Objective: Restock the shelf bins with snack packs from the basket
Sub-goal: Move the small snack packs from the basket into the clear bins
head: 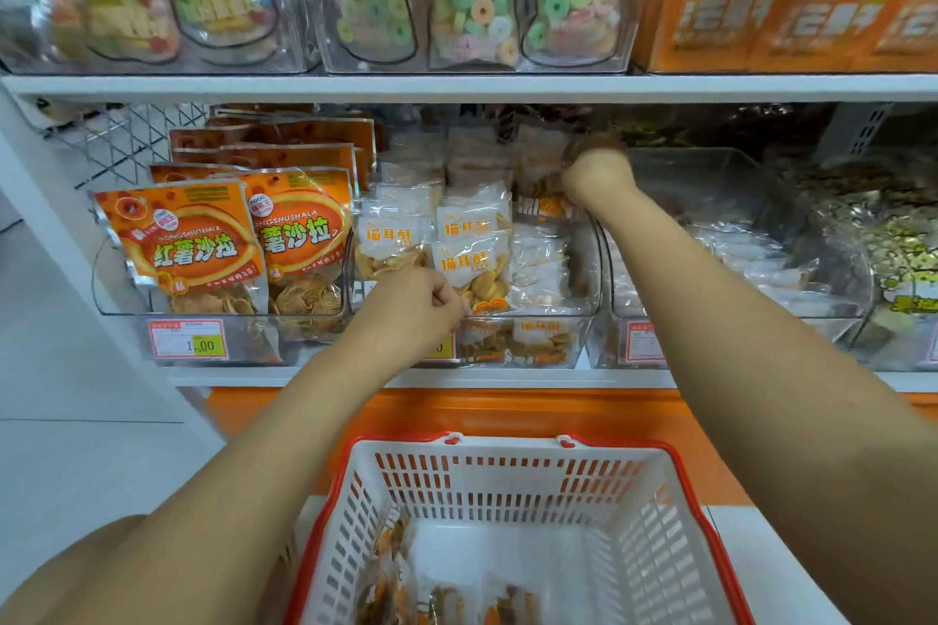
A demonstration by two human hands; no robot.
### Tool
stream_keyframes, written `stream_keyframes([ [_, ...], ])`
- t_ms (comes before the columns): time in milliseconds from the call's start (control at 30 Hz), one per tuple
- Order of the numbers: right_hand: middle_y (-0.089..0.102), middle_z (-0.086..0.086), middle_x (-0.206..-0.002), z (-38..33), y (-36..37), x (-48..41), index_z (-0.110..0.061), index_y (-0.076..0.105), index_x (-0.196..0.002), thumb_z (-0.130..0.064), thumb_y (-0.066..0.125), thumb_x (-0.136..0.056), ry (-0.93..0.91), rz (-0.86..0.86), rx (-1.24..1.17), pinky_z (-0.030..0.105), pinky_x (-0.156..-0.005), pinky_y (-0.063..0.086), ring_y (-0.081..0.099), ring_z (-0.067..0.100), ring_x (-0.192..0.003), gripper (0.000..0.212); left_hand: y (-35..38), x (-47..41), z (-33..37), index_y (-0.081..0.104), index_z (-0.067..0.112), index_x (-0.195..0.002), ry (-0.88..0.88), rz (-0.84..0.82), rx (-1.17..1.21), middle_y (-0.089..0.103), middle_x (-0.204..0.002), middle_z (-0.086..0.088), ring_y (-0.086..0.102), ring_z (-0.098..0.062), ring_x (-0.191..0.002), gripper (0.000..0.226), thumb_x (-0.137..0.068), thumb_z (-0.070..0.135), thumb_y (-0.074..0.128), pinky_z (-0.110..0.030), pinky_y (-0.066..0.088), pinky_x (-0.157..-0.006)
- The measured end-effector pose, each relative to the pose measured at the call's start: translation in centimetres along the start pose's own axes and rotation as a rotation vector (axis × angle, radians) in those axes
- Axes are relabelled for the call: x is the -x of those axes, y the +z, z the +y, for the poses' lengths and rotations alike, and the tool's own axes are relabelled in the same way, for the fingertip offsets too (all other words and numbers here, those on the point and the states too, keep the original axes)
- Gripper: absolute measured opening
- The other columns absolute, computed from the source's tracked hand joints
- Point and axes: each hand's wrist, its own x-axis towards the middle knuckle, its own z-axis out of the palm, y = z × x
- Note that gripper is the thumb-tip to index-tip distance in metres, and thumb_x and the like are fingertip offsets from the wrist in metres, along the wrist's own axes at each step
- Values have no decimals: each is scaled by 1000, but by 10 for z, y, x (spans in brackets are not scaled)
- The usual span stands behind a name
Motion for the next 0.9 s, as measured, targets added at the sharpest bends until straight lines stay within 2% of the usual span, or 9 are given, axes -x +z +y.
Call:
stream_keyframes([
  [133, 50, 13, -134, -4, 5, -19, -2, 47, -132, -16, 48, -97, -28, -107, 113, 34, -94, 44, 50, 31, -122, 38, -1, -2, -1, 67, 11, -75, 9, -23, 25, 70, -75, 2, 67, -16, -74, 23, -93, 22, 56, -37, 56, -74],
  [267, 43, 14, -141, 0, 13, -35, -6, 30, -145, -18, 57, -93, 98, -77, -139, 36, -102, 40, 44, 30, -129, 60, -4, -4, 0, 67, 13, -72, 7, -50, 34, 71, -73, 0, 68, -21, -72, 26, -93, 25, 57, -42, 57, -73],
  [333, 38, 13, -146, 2, 19, -35, -9, 18, -150, -17, 57, -94, 108, 28, -284, 24, -100, 39, 42, 28, -131, 69, -4, -5, 0, 68, 14, -70, 3, -53, 36, 71, -73, 0, 68, -20, -71, 27, -93, 26, 58, -41, 57, -73],
  [400, 35, 15, -146, 3, 28, -29, -6, 23, -147, -10, 50, -95, 60, 182, -307, 10, -89, 40, 43, 29, -129, 59, -4, -5, 1, 67, 14, -70, 0, -52, 41, 71, -73, 1, 68, -18, -71, 28, -93, 27, 59, -39, 57, -73],
  [467, 38, 22, -142, 3, 29, -23, -1, 31, -142, -3, 48, -93, -25, 232, -139, 26, -93, 43, 45, 35, -125, 52, -4, -5, 1, 68, 12, -71, 4, -41, 39, 70, -72, 4, 67, -15, -71, 28, -92, 27, 59, -36, 56, -72],
  [533, 51, 24, -131, -2, 28, -18, 1, 45, -132, 2, 50, -91, -122, 115, 58, 36, -90, 45, 52, 37, -118, 41, -3, -5, 2, 68, 12, -72, 6, -35, 29, 69, -72, 6, 66, -13, -71, 27, -93, 26, 59, -34, 55, -72],
  [633, 59, 23, -123, -6, 27, -16, -4, 59, -120, 0, 51, -90, -259, -7, 155, 33, -89, 46, 58, 35, -110, 30, -3, -5, 1, 67, 14, -70, 14, -38, 24, 69, -72, 5, 66, -14, -71, 27, -93, 27, 58, -34, 55, -71],
  [800, 62, 21, -111, 0, 34, -3, -4, 58, -119, 1, 47, -92, -376, -73, 194, 32, -82, 46, 60, 33, -99, 29, -2, -6, 0, 66, 14, -69, 18, -41, 31, 70, -71, 4, 67, -15, -71, 29, -93, 29, 59, -35, 56, -71],
  [900, 64, 20, -102, 2, 30, 7, 0, 64, -105, 1, 50, -89, -369, -92, 168, 28, -75, 43, 62, 33, -97, 22, -2, -5, -1, 66, 14, -69, 32, -42, 42, 69, -72, 4, 67, -16, -72, 28, -93, 28, 59, -34, 55, -70],
])
